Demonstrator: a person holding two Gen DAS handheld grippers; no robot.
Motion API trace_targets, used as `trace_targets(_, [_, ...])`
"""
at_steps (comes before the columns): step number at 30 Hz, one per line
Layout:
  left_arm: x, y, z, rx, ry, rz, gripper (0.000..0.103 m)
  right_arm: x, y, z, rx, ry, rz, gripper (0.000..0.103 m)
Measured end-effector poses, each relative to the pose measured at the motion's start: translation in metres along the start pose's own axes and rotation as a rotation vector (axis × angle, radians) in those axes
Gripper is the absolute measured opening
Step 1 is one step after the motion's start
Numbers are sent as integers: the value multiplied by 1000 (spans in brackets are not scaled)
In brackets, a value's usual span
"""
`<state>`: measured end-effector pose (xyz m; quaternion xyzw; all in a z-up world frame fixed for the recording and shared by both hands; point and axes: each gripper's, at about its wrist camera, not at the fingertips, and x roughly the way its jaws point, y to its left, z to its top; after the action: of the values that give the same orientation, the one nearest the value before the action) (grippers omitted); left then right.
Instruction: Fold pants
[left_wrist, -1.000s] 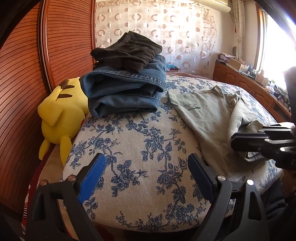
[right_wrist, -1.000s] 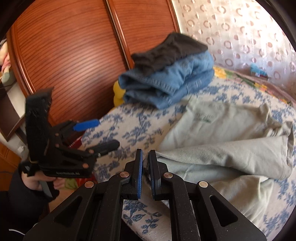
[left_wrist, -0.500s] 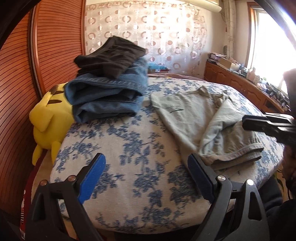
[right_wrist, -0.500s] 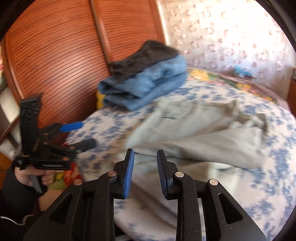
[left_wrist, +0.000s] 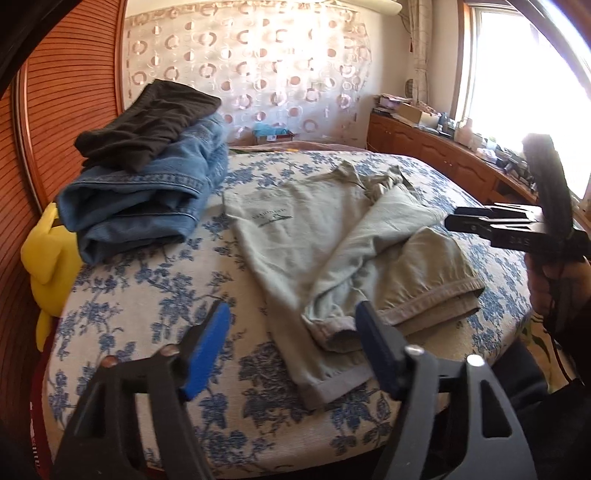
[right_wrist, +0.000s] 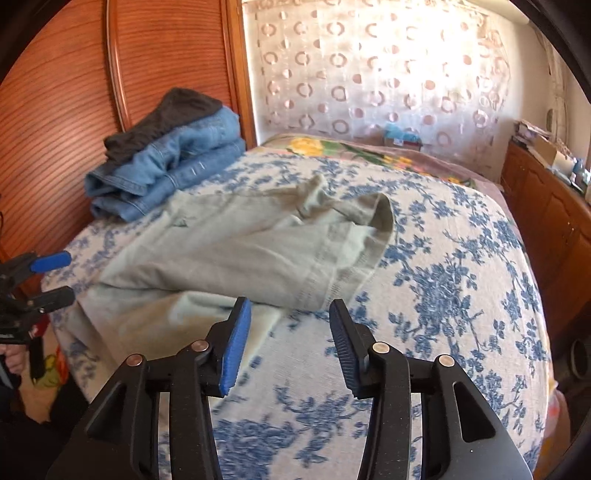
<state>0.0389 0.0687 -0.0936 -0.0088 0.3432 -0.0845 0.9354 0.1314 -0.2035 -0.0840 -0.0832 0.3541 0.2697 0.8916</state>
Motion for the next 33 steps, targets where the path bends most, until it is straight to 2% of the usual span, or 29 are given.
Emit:
trace_targets(9, [-5, -8, -6, 9, 0, -43, 32, 21, -8, 3, 14, 51, -5, 45])
trace_targets(11, [-4, -10, -8, 15, 7, -50, 31, 23, -8, 1, 22, 55, 2, 45])
trace_targets(13, [-3, -12, -8, 20, 10, -59, 25, 25, -8, -1, 24, 57, 4, 45])
trace_targets(24, [14, -14, -12, 17, 73, -49, 24, 30, -15, -4, 64, 65, 28, 45])
trace_targets(33, [20, -9, -13, -4, 81, -54, 26, 32, -15, -4, 66, 72, 34, 38])
